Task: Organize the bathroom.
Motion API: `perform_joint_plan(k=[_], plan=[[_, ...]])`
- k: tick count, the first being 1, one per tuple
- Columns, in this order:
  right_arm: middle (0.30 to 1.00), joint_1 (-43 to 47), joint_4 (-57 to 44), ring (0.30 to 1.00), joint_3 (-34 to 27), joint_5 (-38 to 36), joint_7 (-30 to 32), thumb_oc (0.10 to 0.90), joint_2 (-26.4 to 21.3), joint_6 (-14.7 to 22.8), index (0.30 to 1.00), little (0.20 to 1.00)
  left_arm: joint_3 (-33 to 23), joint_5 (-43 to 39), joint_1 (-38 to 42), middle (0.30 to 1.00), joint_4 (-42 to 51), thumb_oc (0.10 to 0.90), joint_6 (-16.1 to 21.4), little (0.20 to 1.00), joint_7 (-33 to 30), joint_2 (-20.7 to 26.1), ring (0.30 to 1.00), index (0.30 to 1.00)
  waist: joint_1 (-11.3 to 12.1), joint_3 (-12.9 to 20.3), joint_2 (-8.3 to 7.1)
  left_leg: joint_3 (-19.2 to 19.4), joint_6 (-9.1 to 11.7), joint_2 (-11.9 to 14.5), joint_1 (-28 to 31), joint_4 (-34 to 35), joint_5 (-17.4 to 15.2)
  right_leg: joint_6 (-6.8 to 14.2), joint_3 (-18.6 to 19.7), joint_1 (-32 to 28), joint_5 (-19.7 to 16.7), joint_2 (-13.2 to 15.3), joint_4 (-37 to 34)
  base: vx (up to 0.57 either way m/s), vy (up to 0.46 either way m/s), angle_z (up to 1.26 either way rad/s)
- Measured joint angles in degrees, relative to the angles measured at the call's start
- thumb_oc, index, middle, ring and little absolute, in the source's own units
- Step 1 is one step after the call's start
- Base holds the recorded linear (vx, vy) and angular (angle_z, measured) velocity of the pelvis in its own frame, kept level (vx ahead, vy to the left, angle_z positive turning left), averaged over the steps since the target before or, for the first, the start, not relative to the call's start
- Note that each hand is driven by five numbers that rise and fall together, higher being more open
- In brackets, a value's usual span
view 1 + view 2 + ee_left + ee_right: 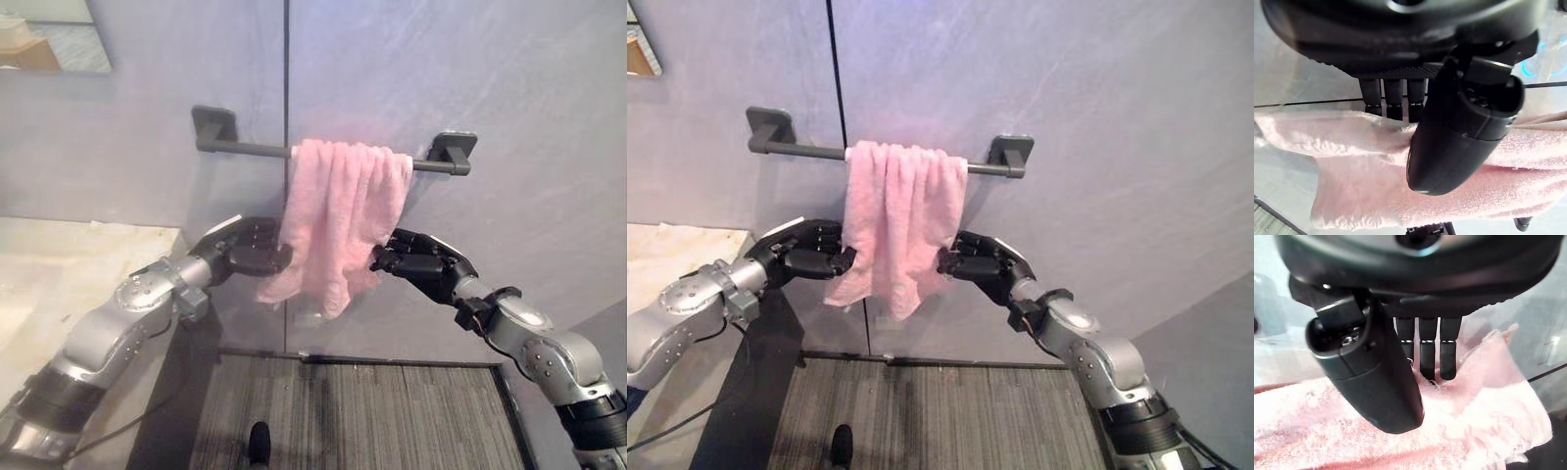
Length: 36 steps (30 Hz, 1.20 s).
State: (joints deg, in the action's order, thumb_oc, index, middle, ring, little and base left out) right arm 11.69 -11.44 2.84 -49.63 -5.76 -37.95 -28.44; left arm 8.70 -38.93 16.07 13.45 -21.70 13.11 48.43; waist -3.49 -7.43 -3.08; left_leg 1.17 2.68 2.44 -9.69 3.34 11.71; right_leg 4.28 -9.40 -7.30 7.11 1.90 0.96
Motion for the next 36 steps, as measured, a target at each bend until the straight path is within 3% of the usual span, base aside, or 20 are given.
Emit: perform_joint_plan(k=[7, 13, 22, 28, 36], plan=[[0.3, 0.2, 0.0, 0.3, 0.01, 1.71, -0.01, 0.4, 0.02, 0.0, 0.3, 0.3, 0.0, -1.2, 0.08, 0.3, -0.01, 0.4, 0.0, 0.3, -1.0, 0.0, 0.3, 0.3, 0.17, 0.01, 0.02, 0.0, 0.01, -0.01, 0.0, 0.0, 0.0, 0.0, -0.01, 0.0, 0.0, 0.0, -0.01, 0.0, 0.0, 0.0], [0.3, 0.32, 0.0, 0.3, 0.0, 2.02, 0.04, 0.4, 0.02, 0.01, 0.3, 0.3, -0.62, -1.19, 0.08, 0.3, -1.41, 0.4, 0.02, 0.3, -5.47, 0.0, 0.3, 0.3, 0.25, 0.03, 0.05, 0.0, 0.01, -0.07, 0.0, 0.01, -0.02, 0.0, -0.02, -0.01, 0.0, -0.02, -0.02, 0.0, 0.0, 0.0], [0.3, -1.37, -0.01, 0.3, -3.04, 2.16, 1.17, 0.4, 0.03, 0.03, 0.3, 0.3, -9.99, -0.62, -3.69, 0.3, -2.83, 0.4, 0.55, 0.3, -13.48, -0.84, 0.3, 0.3, 0.73, 0.03, 0.06, -0.32, 0.0, -0.28, -0.06, 0.36, -0.03, 0.0, -0.47, -0.01, 0.01, -0.03, -0.12, 0.0, -0.002, 0.01], [0.3, -2.15, -0.03, 0.3, -3.6, 2.17, 1.4, 0.4, 0.3, 0.04, 0.3, 0.3, -11.04, 1.76, -5.68, 0.3, -2.79, 0.4, 2.74, 0.3, -14.16, -4.91, 0.3, 0.3, 1.79, 0.03, 0.07, -0.87, -0.31, -0.45, -0.08, 0.98, 0.14, -0.01, -1.42, -0.04, 0.01, -0.04, -0.1, -0.01, -0.007, 0.07], [0.3, -2.53, -0.03, 0.3, -3.7, 3.94, 4.42, 0.4, 3.01, 0.1, 0.3, 0.3, -10.98, 4.28, -6.04, 0.3, -2.79, 0.4, 2.91, 0.3, -14.29, -5.88, 0.3, 0.3, 1.15, 0.03, 0.07, -0.67, -0.63, -0.6, -0.03, 1.33, 0.35, -0.01, -1.42, 0.06, 0.01, 0.13, -0.04, 0.0, 0.0, 0.01]])
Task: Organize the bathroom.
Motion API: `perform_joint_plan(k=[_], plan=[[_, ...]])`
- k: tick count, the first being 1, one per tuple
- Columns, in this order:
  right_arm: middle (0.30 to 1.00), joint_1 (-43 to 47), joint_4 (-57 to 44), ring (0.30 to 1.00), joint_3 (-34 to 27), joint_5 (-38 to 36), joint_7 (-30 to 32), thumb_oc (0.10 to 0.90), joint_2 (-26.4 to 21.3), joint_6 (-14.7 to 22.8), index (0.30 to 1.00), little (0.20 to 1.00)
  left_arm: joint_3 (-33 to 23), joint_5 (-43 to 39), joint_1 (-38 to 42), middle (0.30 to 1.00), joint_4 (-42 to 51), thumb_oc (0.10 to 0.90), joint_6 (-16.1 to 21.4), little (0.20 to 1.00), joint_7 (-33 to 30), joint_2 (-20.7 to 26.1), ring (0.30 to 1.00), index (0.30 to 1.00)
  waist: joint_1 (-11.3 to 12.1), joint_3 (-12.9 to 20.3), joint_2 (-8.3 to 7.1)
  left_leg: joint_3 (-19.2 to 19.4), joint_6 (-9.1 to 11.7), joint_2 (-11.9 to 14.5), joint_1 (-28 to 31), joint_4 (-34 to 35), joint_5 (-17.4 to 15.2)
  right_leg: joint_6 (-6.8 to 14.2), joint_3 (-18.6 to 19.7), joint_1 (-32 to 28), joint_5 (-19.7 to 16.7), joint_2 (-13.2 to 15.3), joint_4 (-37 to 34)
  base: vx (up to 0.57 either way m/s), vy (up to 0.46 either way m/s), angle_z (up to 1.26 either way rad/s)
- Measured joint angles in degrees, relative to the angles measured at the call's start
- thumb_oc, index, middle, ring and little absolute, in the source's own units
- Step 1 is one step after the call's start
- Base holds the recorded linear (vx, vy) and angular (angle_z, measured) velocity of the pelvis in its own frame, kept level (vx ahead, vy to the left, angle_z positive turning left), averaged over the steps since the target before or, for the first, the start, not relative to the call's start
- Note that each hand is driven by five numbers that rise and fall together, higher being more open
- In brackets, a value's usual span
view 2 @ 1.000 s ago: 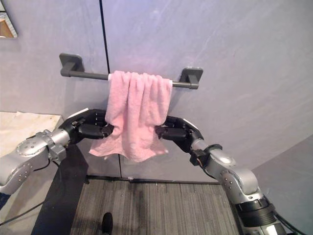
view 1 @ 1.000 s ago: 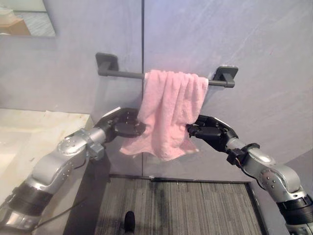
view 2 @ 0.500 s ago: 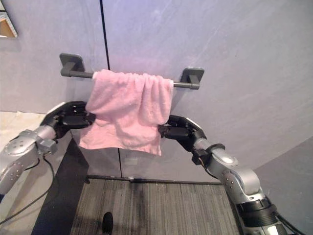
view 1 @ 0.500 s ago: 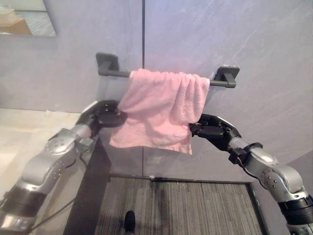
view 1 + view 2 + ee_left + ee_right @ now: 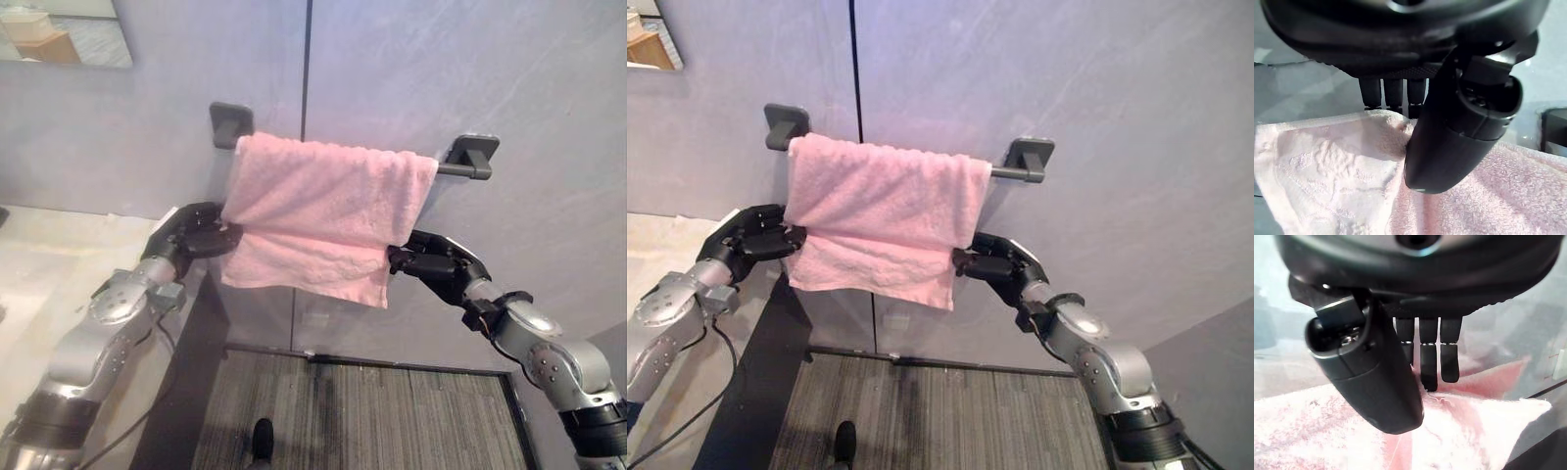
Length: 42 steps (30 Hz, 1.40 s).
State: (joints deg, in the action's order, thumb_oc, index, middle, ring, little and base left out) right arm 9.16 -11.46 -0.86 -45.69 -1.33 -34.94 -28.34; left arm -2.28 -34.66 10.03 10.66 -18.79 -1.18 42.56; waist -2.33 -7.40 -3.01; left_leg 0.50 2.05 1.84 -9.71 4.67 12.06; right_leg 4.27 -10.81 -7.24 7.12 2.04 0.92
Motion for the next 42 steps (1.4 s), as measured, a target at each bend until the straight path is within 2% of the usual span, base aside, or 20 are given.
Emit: perform_joint_plan(k=[4, 14, 15, 16, 17, 19, 20, 21, 23, 31, 38, 42], plan=[[0.3, -0.53, -0.04, 0.3, -0.08, 1.57, 2.43, 0.4, 2.04, 0.78, 0.3, 0.3, 0.26, 1.45, -0.02, 0.3, 0.0, 0.4, 0.0, 0.3, 0.0, -0.83, 0.3, 0.3, -0.41, 0.0, 0.0, 0.44, -0.03, 0.0, 0.08, 0.02, 0.02, 0.0, 0.06, 0.02, 0.0, 0.14, 0.09, 0.0, 0.0, 0.0], [0.3, -0.54, -0.06, 0.3, -0.09, 2.37, 5.01, 0.4, 2.07, 1.56, 0.3, 0.3, 1.88, 1.59, -0.02, 0.3, 0.0, 0.4, -0.09, 0.3, -0.09, -1.01, 0.3, 0.3, -1.18, -0.01, 0.01, 0.96, -0.06, 0.0, 0.28, 0.03, 0.03, 0.01, 0.24, 0.05, -0.01, 0.35, 0.19, 0.0, 0.0, 0.0], [0.434, -0.54, -0.06, 0.434, -0.08, 2.4, 5.19, 0.489, 2.08, 1.63, 0.434, 0.434, 1.94, 1.59, -0.01, 0.3, 0.0, 0.4, -0.09, 0.3, -0.09, -1.01, 0.3, 0.3, -1.16, -0.02, 0.03, 0.97, -0.06, -0.01, 0.28, 0.03, 0.03, 0.01, 0.24, 0.06, -0.01, 0.37, 0.19, 0.0, 0.0, 0.0], [0.639, -0.54, -0.06, 0.639, -0.08, 2.5, 5.19, 0.626, 2.09, 1.67, 0.639, 0.639, 1.95, 1.59, -0.02, 0.3, 0.0, 0.4, -0.14, 0.3, -0.09, -1.01, 0.3, 0.3, -1.1, -0.02, 0.03, 0.97, -0.07, -0.01, 0.28, 0.03, 0.03, 0.01, 0.24, 0.05, -0.01, 0.39, 0.2, 0.0, 0.0, 0.0], [0.9, -0.57, -0.05, 0.9, -0.08, 2.54, 5.2, 0.8, 2.09, 1.67, 0.9, 0.9, 1.94, 1.6, -0.02, 0.3, 0.0, 0.4, -0.16, 0.3, -0.09, -1.01, 0.3, 0.3, -1.03, -0.02, 0.04, 0.97, -0.06, -0.01, 0.28, 0.03, 0.03, 0.01, 0.23, 0.05, -0.01, 0.41, 0.21, 0.0, 0.0, 0.0], [0.9, -0.63, -0.05, 0.9, -0.06, 2.57, 5.21, 0.8, 2.09, 1.67, 0.9, 0.9, 1.95, 1.62, -0.01, 0.3, 0.0, 0.4, -0.2, 0.3, -0.09, -1.01, 0.3, 0.3, -1.0, -0.03, 0.04, 0.98, -0.07, -0.04, 0.28, 0.03, 0.03, 0.01, 0.22, 0.05, -0.01, 0.43, 0.21, 0.0, 0.0, 0.0], [0.9, -0.64, -0.04, 0.9, -0.02, 2.64, 5.24, 0.8, 2.09, 1.67, 0.9, 0.9, 1.95, 1.62, -0.02, 0.349, 0.0, 0.433, -0.25, 0.349, -0.09, -1.01, 0.349, 0.349, -1.02, -0.03, 0.04, 0.99, -0.08, -0.08, 0.29, 0.03, 0.04, 0.01, 0.22, 0.05, -0.01, 0.45, 0.22, 0.0, 0.0, 0.0], [0.9, -0.67, -0.02, 0.9, -0.02, 2.76, 5.45, 0.8, 2.09, 1.67, 0.9, 0.9, 1.95, 1.63, -0.01, 0.498, 0.0, 0.532, -0.28, 0.498, -0.12, -1.01, 0.498, 0.498, -1.03, -0.03, 0.05, 1.0, -0.08, -0.1, 0.29, 0.03, 0.04, 0.01, 0.22, 0.05, -0.01, 0.48, 0.22, 0.0, 0.0, 0.0], [0.9, -1.61, 0.12, 0.9, -0.03, 4.85, 6.52, 0.8, 2.09, 1.67, 0.9, 0.9, 1.94, 2.94, -0.02, 0.9, -0.01, 0.8, -0.34, 0.9, -0.35, -1.0, 0.9, 0.9, -0.99, -0.04, 0.07, 1.02, -0.09, -0.07, 0.3, 0.03, 0.04, 0.01, 0.21, 0.05, 0.0, 0.55, 0.23, 0.0, 0.0, 0.0], [0.9, -3.71, 1.63, 0.9, -0.04, 4.81, 7.25, 0.8, 2.08, 1.67, 0.9, 0.9, 1.99, 6.09, -0.02, 0.9, -0.02, 0.8, -3.8, 0.9, 1.26, -0.94, 0.9, 0.9, -1.12, -0.17, 0.26, 1.32, -0.13, -0.06, 0.33, 0.06, 0.03, 0.04, 0.26, 0.12, -0.02, 0.72, 0.25, 0.0, 0.0, 0.0], [0.9, -3.83, 1.63, 0.9, -0.04, 4.83, 8.01, 0.8, 2.15, 1.67, 0.9, 0.9, 1.99, 6.09, -0.01, 0.9, -0.03, 0.8, -4.04, 0.9, 3.2, 0.36, 0.9, 0.9, -1.11, -0.41, 0.64, 1.85, -0.16, 0.1, 0.32, 0.09, 0.01, 0.08, 0.26, 0.17, -0.04, 0.83, 0.33, 0.0, 0.0, 0.0], [0.9, -3.84, 1.63, 0.9, -0.04, 4.87, 8.21, 0.8, 2.15, 1.67, 0.9, 0.9, 1.99, 6.31, -0.01, 0.9, -0.03, 0.8, -4.56, 0.9, 6.96, 1.34, 0.9, 0.9, -1.06, -0.87, 1.37, 2.35, -0.19, 0.21, 0.32, 0.09, 0.03, 0.17, 0.23, 0.18, -0.09, 0.87, 0.34, 0.0, 0.0, 0.0]])
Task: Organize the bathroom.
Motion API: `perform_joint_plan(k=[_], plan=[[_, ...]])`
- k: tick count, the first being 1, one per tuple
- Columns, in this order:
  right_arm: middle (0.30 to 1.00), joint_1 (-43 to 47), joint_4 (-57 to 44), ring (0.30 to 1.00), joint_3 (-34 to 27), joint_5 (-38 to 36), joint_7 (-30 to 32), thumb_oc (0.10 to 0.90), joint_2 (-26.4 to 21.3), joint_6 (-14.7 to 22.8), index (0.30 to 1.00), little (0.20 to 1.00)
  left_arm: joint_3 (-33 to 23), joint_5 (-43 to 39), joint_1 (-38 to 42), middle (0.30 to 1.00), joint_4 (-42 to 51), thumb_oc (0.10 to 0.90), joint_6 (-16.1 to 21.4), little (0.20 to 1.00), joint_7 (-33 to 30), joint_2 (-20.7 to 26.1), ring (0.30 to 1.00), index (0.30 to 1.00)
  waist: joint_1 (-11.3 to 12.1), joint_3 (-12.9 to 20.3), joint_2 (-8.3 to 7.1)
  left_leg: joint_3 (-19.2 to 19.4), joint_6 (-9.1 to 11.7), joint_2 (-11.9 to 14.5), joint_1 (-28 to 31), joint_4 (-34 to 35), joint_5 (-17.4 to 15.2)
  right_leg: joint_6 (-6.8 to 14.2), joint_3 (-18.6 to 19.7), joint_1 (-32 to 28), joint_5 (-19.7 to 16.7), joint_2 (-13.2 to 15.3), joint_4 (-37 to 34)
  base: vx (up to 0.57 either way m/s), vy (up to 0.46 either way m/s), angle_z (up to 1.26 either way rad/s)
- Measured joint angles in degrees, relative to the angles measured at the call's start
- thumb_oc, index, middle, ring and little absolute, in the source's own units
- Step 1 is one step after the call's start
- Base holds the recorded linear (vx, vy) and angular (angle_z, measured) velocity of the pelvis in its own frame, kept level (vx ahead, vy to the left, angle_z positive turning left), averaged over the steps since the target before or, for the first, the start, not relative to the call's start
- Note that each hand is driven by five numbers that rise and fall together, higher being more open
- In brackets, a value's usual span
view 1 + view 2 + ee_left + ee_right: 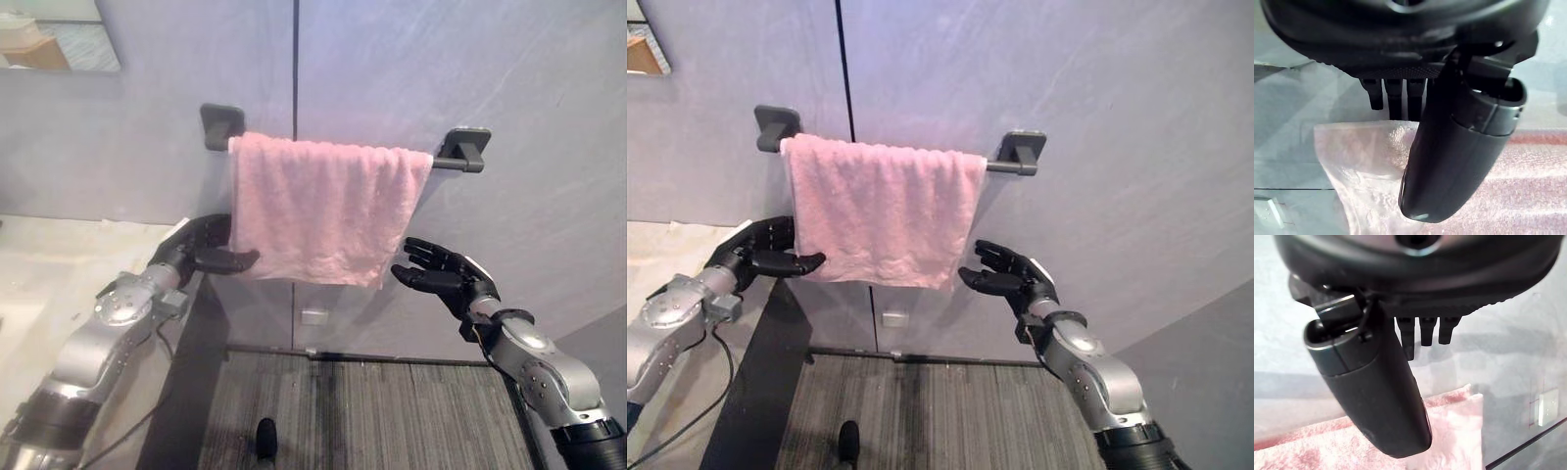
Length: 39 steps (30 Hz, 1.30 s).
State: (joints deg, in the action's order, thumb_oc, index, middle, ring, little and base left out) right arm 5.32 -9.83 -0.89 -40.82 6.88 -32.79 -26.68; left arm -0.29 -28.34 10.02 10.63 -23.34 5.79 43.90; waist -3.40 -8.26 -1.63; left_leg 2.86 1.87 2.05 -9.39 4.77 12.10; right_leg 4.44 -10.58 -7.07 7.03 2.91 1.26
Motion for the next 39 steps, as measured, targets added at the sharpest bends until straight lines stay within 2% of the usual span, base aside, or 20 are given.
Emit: perform_joint_plan(k=[4, 9, 11, 17, 22, 28, 33, 34, 36, 39], plan=[[0.9, 0.0, 0.0, 0.9, 0.0, -0.01, 0.24, 0.8, 0.0, 0.0, 0.9, 0.9, 0.58, 2.12, 0.0, 0.9, 0.01, 0.8, -3.07, 0.9, 5.56, 1.56, 0.9, 0.9, -0.08, -0.07, 0.12, 0.21, 0.0, 0.14, 0.01, 0.0, 0.02, 0.0, 0.05, 0.06, 0.0, -0.06, 0.0, 0.0, 0.0, 0.0], [0.9, 0.01, 0.0, 0.9, 0.0, -0.02, 0.79, 0.8, 0.0, 0.0, 0.9, 0.9, 1.98, 2.15, 0.0, 0.9, 0.02, 0.8, -4.36, 0.9, 9.86, 2.8, 0.9, 0.9, -0.1, -0.17, 0.27, 0.42, 0.0, 0.21, 0.02, -0.01, 0.02, 0.01, 0.21, 0.16, 0.0, -0.04, 0.0, 0.0, 0.001, -0.01], [0.9, 0.0, 0.0, 0.9, 0.0, -0.01, 0.93, 0.8, 0.01, 0.0, 0.9, 0.9, 4.04, 1.94, 0.0, 0.9, 0.03, 0.8, -6.17, 0.9, 12.27, 4.37, 0.9, 0.9, -0.23, -0.28, 0.46, 0.94, 0.06, 0.36, 0.02, -0.01, 0.06, 0.04, 0.67, 0.46, -0.03, -0.04, 0.03, -0.01, 0.01, -0.09], [0.9, -0.04, 0.01, 0.9, -0.1, 0.07, 1.04, 0.8, 2.02, 0.0, 0.9, 0.9, 5.72, 1.16, 0.0, 0.9, 0.03, 0.8, -8.43, 0.9, 13.22, 4.35, 0.9, 0.9, -1.1, -0.3, 0.48, 1.57, 0.16, 0.55, 0.04, -0.01, 0.12, 0.08, 1.22, 0.79, -0.05, -0.04, 0.15, -0.02, -0.002, -0.06], [0.9, -0.82, 0.45, 0.9, -0.09, 0.18, 1.66, 0.8, 3.76, 0.0, 0.9, 0.9, 9.57, 0.97, 0.0, 0.9, 0.08, 0.8, -9.97, 0.9, 14.33, 3.8, 0.9, 0.9, -1.71, -0.42, 0.69, 2.0, -0.13, 0.75, 0.14, -0.02, 0.38, 0.09, 1.54, 1.01, -0.05, -0.05, 0.24, -0.05, -0.023, -0.05], [0.9, -3.1, 1.88, 0.9, -0.06, 5.85, 5.04, 0.8, 4.24, 0.15, 0.9, 0.9, 10.82, 1.04, -2.16, 0.9, 0.13, 0.8, -10.73, 0.9, 14.71, 1.22, 0.9, 0.9, -1.77, -0.7, 1.15, 2.89, 0.27, 1.19, 0.88, 0.03, 0.01, 0.1, 2.26, 1.03, -0.06, -0.13, 0.63, -0.04, -0.023, -0.08], [0.9, -5.67, 3.3, 0.9, -0.7, 9.03, 9.95, 0.8, 6.43, 2.45, 0.9, 0.9, 9.99, 1.68, -7.63, 0.9, 0.77, 0.8, -10.54, 0.9, 13.88, -1.84, 0.9, 0.9, -1.87, -0.7, 1.26, 3.64, 0.37, 1.63, 0.94, 0.04, -0.11, 0.11, 3.07, 1.82, -0.08, -0.3, 0.83, -0.05, -0.011, -0.1], [0.9, -6.72, 4.46, 0.9, -0.96, 9.17, 10.75, 0.8, 7.85, 3.65, 0.9, 0.9, 9.48, 3.01, -9.83, 0.9, 0.62, 0.8, -10.18, 0.9, 13.34, -4.2, 0.9, 0.9, -2.07, -0.69, 1.28, 3.8, 0.28, 1.65, 1.02, 0.03, -0.04, 0.12, 3.13, 1.89, -0.08, -0.28, 0.98, -0.05, -0.009, -0.06], [0.9, -8.18, 6.45, 0.9, -0.86, 9.12, 12.11, 0.8, 8.9, 3.51, 0.9, 0.9, 10.23, 5.9, -13.4, 0.9, 0.54, 0.8, -10.47, 0.9, 13.17, -6.55, 0.9, 0.9, -2.38, -0.7, 1.3, 3.9, 0.25, 1.67, 0.83, 0.03, -0.03, 0.12, 3.22, 2.11, -0.08, -0.27, 0.87, -0.07, -0.007, -0.04], [0.9, -9.96, 9.41, 0.9, -0.9, 9.76, 14.12, 0.8, 10.79, 3.57, 0.9, 0.9, 11.06, 9.66, -17.09, 0.9, -1.0, 0.8, -9.56, 0.9, 12.88, -8.23, 0.9, 0.9, -2.79, -0.75, 1.39, 4.1, 0.47, 1.83, 0.89, 0.04, -0.23, 0.12, 3.35, 2.15, -0.08, -0.31, 0.88, -0.06, -0.002, -0.04]])
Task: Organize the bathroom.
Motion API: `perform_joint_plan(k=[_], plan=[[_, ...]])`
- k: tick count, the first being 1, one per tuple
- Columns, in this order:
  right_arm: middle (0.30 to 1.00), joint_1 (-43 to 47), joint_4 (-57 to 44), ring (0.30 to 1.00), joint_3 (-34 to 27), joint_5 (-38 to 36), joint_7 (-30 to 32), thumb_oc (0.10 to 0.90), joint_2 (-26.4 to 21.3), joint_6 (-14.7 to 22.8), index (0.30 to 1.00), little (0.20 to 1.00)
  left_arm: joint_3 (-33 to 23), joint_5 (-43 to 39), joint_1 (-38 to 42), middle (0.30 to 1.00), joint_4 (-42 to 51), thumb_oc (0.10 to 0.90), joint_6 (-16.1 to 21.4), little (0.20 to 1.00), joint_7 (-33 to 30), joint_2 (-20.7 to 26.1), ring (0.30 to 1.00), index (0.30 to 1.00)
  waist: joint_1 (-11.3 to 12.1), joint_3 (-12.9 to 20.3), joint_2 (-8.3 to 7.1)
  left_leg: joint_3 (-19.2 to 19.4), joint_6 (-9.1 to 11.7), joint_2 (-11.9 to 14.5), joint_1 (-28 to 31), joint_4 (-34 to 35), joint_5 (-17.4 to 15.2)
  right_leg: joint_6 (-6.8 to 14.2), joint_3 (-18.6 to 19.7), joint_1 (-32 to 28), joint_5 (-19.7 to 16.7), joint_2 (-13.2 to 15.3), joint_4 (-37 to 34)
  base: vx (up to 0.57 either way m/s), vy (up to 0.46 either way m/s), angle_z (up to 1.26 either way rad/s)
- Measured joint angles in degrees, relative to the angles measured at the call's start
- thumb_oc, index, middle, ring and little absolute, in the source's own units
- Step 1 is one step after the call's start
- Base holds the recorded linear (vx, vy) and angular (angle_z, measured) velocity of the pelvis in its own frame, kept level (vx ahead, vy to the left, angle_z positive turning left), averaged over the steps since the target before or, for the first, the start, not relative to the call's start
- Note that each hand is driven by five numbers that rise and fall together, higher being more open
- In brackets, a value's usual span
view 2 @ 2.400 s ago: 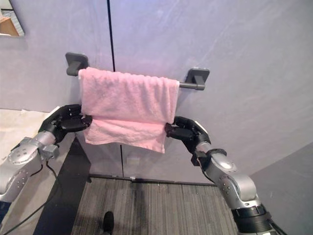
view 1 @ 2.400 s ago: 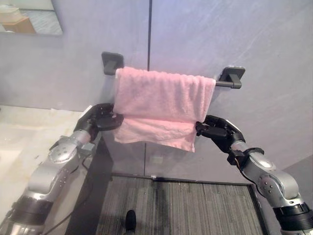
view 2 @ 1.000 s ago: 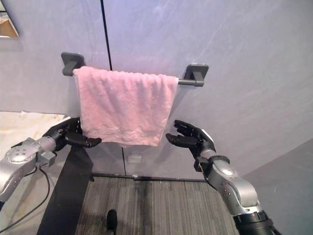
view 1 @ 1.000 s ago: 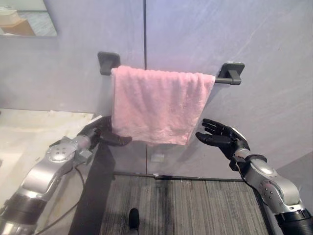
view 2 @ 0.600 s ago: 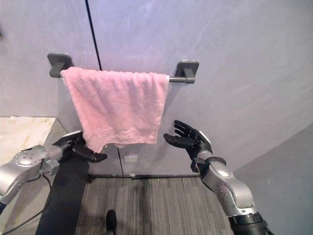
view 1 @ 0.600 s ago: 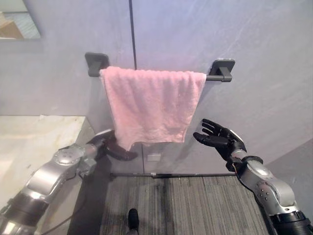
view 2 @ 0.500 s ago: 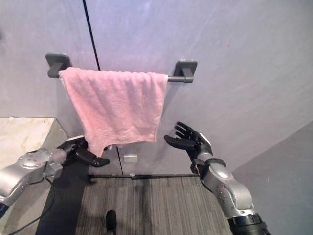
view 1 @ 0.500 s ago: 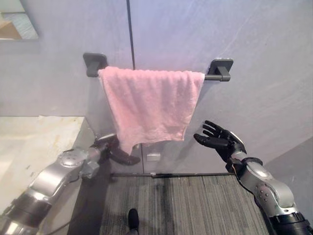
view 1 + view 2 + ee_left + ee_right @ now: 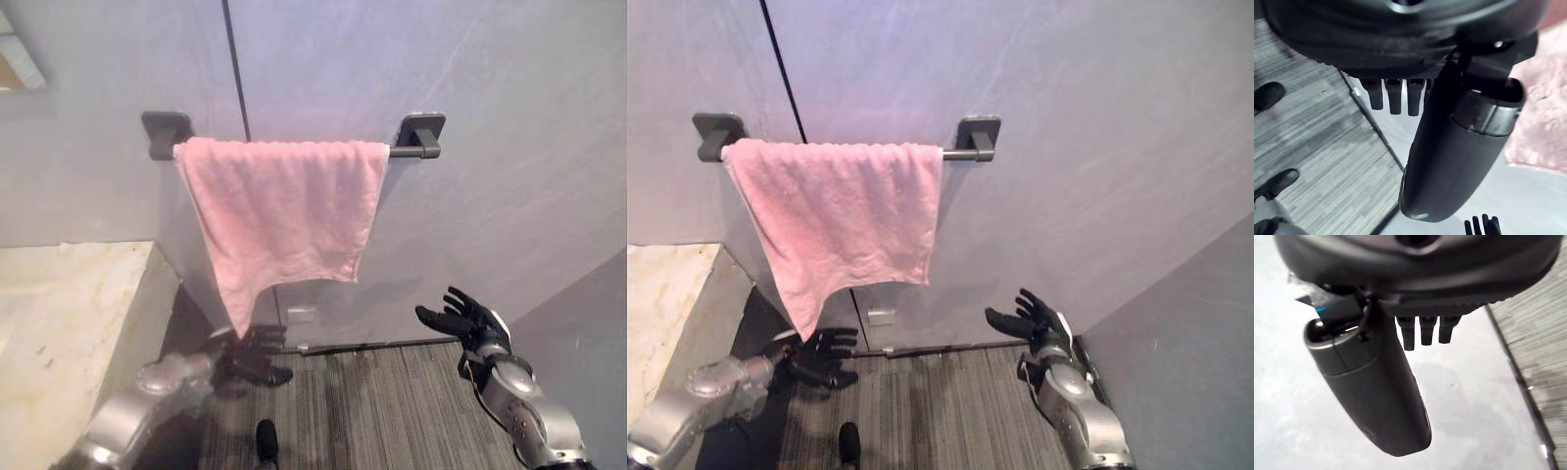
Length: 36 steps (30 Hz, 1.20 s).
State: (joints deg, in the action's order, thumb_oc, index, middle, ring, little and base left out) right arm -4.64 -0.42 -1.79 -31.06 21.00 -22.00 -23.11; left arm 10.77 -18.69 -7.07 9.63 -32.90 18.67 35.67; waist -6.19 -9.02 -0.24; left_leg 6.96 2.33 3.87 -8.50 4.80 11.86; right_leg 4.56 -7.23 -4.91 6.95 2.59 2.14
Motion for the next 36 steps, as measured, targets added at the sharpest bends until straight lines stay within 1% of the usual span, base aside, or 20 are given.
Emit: perform_joint_plan(k=[1, 3, 5, 6, 7, 10, 11, 12, 14, 17, 18, 21, 23, 24, 25, 27, 29, 32, 36], plan=[[0.9, -0.22, 1.33, 0.9, 0.13, 0.41, 0.22, 0.8, 0.4, 0.16, 0.9, 0.9, 0.62, 2.1, -0.32, 0.9, -1.51, 0.8, 1.47, 0.9, -0.42, 0.01, 0.9, 0.9, -0.03, -0.04, 0.07, 0.06, 0.07, 0.1, 0.0, 0.01, -0.02, 0.0, 0.06, 0.08, 0.0, -0.13, 0.08, -0.07, -0.002, -0.05], [0.9, -1.26, 3.32, 0.9, 0.13, 0.8, 0.89, 0.8, 1.14, 0.49, 0.9, 0.9, 0.71, 4.71, -0.47, 0.9, -4.59, 0.8, 3.06, 0.9, -2.61, 0.07, 0.9, 0.9, 0.25, -0.16, 0.26, 0.36, 0.19, 0.52, -0.2, 0.02, -0.02, 0.0, 0.35, 0.72, 0.01, -0.44, 0.56, -0.06, 0.002, -0.1], [0.9, -2.16, 5.24, 0.9, 0.13, 1.06, 1.32, 0.8, 2.4, 1.69, 0.9, 0.9, -0.12, 7.56, -1.14, 0.9, -8.22, 0.8, 6.29, 0.9, -4.02, 0.1, 0.9, 0.9, 0.22, -0.25, 0.41, 0.46, 0.25, 0.89, -0.3, 0.04, -0.02, -0.02, 0.47, 0.99, 0.02, -0.7, 0.69, -0.04, 0.006, -0.08], [0.9, -2.57, 6.61, 0.9, 0.13, 1.08, 1.51, 0.8, 2.54, 1.77, 0.9, 0.9, -0.52, 7.64, -1.64, 0.9, -9.43, 0.8, 6.53, 0.9, -4.57, 0.05, 0.9, 0.9, -0.04, -0.3, 0.53, 0.45, 0.25, 0.96, -0.33, 0.04, -0.07, -0.01, 0.47, 1.03, 0.02, -0.77, 0.7, -0.04, 0.009, -0.01], [0.9, -2.63, 8.69, 0.9, 0.14, 1.32, 1.57, 0.8, 2.85, 2.85, 0.9, 0.9, -0.47, 7.62, -2.05, 0.9, -11.42, 0.8, 7.79, 0.9, -5.27, -0.48, 0.9, 0.9, -0.06, -0.21, 0.68, 0.45, 0.26, 0.96, -0.34, 0.05, -0.07, -0.01, 0.47, 1.03, 0.02, -0.77, 0.7, -0.04, 0.009, -0.01], [0.9, -2.56, 13.05, 0.9, 0.27, 1.34, 1.76, 0.8, 3.3, 3.92, 0.9, 0.9, 0.2, 7.54, -2.44, 0.9, -16.74, 0.8, 9.04, 0.9, -6.26, -2.08, 0.9, 0.9, -0.18, -0.16, 0.83, 0.44, 0.3, 0.97, -0.53, 0.05, -0.06, -0.01, 0.47, 1.23, 0.03, -0.8, 0.71, -0.03, 0.007, -0.01], [0.9, -2.01, 16.18, 0.9, 0.3, 1.32, 1.81, 0.8, 3.67, 4.41, 0.9, 0.9, 0.37, 7.6, -1.69, 0.9, -21.22, 0.8, 10.09, 0.9, -7.23, -3.84, 0.9, 0.9, -0.21, -0.12, 0.83, 0.44, 0.51, 0.96, -0.58, 0.04, 0.09, -0.02, 0.47, 1.27, 0.03, -0.79, 0.7, 0.0, 0.0, 0.0], [0.9, -1.88, 17.42, 0.9, 0.35, 1.31, 1.82, 0.8, 3.85, 4.41, 0.9, 0.9, 0.78, 7.7, -1.72, 0.9, -23.17, 0.8, 10.47, 0.9, -8.03, -4.53, 0.9, 0.9, -0.22, -0.11, 0.82, 0.42, 0.52, 0.96, -0.75, 0.05, 0.1, -0.01, 0.46, 1.42, 0.03, -0.8, 0.69, -0.03, 0.002, 0.01], [0.9, -0.37, 23.91, 0.9, 1.9, 1.11, 1.8, 0.8, 3.93, 4.86, 0.9, 0.9, 2.84, 9.09, -1.11, 0.9, -31.16, 0.8, 12.87, 0.9, -10.04, -6.01, 0.9, 0.9, -0.23, -0.02, 0.67, 0.25, 0.56, 0.84, -0.95, 0.02, 0.25, -0.02, 0.34, 1.49, 0.02, -0.82, 0.62, -0.02, 0.006, 0.05], [0.9, 0.19, 29.19, 0.9, 3.75, -0.63, 1.72, 0.8, 4.01, 4.92, 0.9, 0.9, 4.7, 11.66, -1.58, 0.9, -37.07, 0.8, 14.5, 0.9, -12.18, -6.82, 0.9, 0.9, -0.07, 0.01, 0.63, -0.37, 0.14, 0.73, -1.02, 0.02, 0.58, -0.02, -0.24, 1.12, 0.02, -0.83, 0.4, -0.01, 0.004, 0.11], [0.9, 1.28, 33.32, 0.9, 4.67, -1.26, 1.22, 0.8, 4.07, 4.92, 0.9, 0.9, 4.68, 12.66, -1.41, 0.9, -40.38, 0.8, 15.71, 0.9, -13.66, -7.73, 0.9, 0.9, -0.07, 0.18, 0.58, -0.66, 0.14, 0.64, -0.92, 0.02, 0.59, -0.02, -0.55, 0.71, 0.02, -0.84, 0.05, 0.0, -0.002, 0.14], [0.9, 3.33, 42.39, 0.9, 6.97, -1.12, -0.58, 0.8, 4.56, 4.66, 0.9, 0.9, 4.69, 12.72, -0.61, 0.9, -47.03, 0.8, 18.02, 0.9, -16.86, -9.52, 0.9, 0.9, 0.53, 1.24, 0.62, -1.41, 0.35, 0.53, -0.88, 0.05, 0.54, -0.02, -1.29, 0.01, 0.02, -0.99, -0.52, 0.0, -0.005, 0.15], [0.9, 4.66, 49.47, 0.9, 8.49, -0.45, -3.18, 0.8, 4.95, 4.38, 0.9, 0.9, 4.69, 12.73, 0.83, 0.9, -51.84, 0.8, 19.44, 0.9, -18.42, -11.24, 0.9, 0.9, 1.33, 2.21, 0.91, -2.08, 0.4, 0.55, -0.9, 0.06, 0.46, -0.03, -1.78, -0.28, 0.04, -1.23, -0.54, 0.0, -0.005, 0.14], [0.9, 5.68, 53.07, 0.9, 10.19, 1.79, -4.79, 0.8, 5.08, 4.38, 0.9, 0.9, 4.84, 13.43, 1.18, 0.9, -53.95, 0.8, 20.67, 0.9, -18.74, -11.88, 0.9, 0.9, 1.36, 2.68, 1.12, -2.31, 0.36, 0.6, -0.92, 0.07, 0.49, -0.04, -1.83, -0.35, 0.05, -1.38, -0.56, -0.02, -0.002, 0.09], [0.9, 6.65, 56.12, 0.9, 11.69, 4.04, -6.07, 0.8, 5.15, 4.12, 0.9, 0.9, 5.48, 14.92, 2.11, 0.9, -56.22, 0.8, 21.22, 0.9, -18.86, -12.69, 0.9, 0.9, 1.43, 3.06, 1.39, -2.45, 0.31, 0.67, -0.92, 0.08, 0.55, -0.04, -1.88, -0.37, 0.06, -1.52, -0.47, -0.03, -0.001, 0.07], [0.9, 7.24, 58.6, 0.9, 13.51, 9.59, -8.68, 0.8, 5.55, 3.56, 0.9, 0.9, 7.29, 16.99, 2.54, 0.9, -57.55, 0.8, 22.05, 0.9, -18.81, -13.0, 0.9, 0.9, 1.43, 3.4, 1.87, -2.56, 0.33, 0.72, -0.93, 0.09, 0.64, -0.14, -1.93, -0.28, 0.15, -1.83, -0.31, -0.03, -0.004, 0.01], [0.9, 8.13, 62.16, 0.9, 16.33, 16.35, -12.55, 0.8, 5.95, 1.85, 0.9, 0.9, 9.38, 19.51, 3.55, 0.9, -59.95, 0.8, 22.23, 0.9, -17.82, -13.45, 0.9, 0.9, 1.36, 4.25, 2.4, -2.6, 0.35, 0.89, -0.95, 0.11, 0.64, -0.41, -2.04, -0.26, 0.49, -2.05, -0.3, -0.02, -0.001, 0.02], [0.9, 9.68, 66.11, 0.9, 17.35, 18.37, -15.72, 0.8, 6.02, 0.56, 0.9, 0.9, 11.2, 21.33, 5.43, 0.9, -63.53, 0.8, 21.75, 0.9, -16.91, -14.08, 0.9, 0.9, 1.23, 5.39, 3.0, -2.61, 0.35, 1.1, -0.97, 0.1, 0.64, -0.53, -2.03, -0.25, 0.56, -2.27, -0.2, 0.0, -0.001, 0.01], [0.9, 10.77, 68.73, 0.9, 18.27, 19.48, -17.46, 0.8, 6.26, -1.77, 0.9, 0.9, 11.43, 21.31, 7.4, 0.9, -68.53, 0.8, 20.38, 0.9, -16.78, -15.77, 0.9, 0.9, 1.24, 5.75, 3.28, -2.57, 0.55, 1.52, -0.95, 0.06, 0.8, -0.75, -1.96, -0.26, 0.59, -2.63, -0.17, 0.0, 0.0, 0.0]])
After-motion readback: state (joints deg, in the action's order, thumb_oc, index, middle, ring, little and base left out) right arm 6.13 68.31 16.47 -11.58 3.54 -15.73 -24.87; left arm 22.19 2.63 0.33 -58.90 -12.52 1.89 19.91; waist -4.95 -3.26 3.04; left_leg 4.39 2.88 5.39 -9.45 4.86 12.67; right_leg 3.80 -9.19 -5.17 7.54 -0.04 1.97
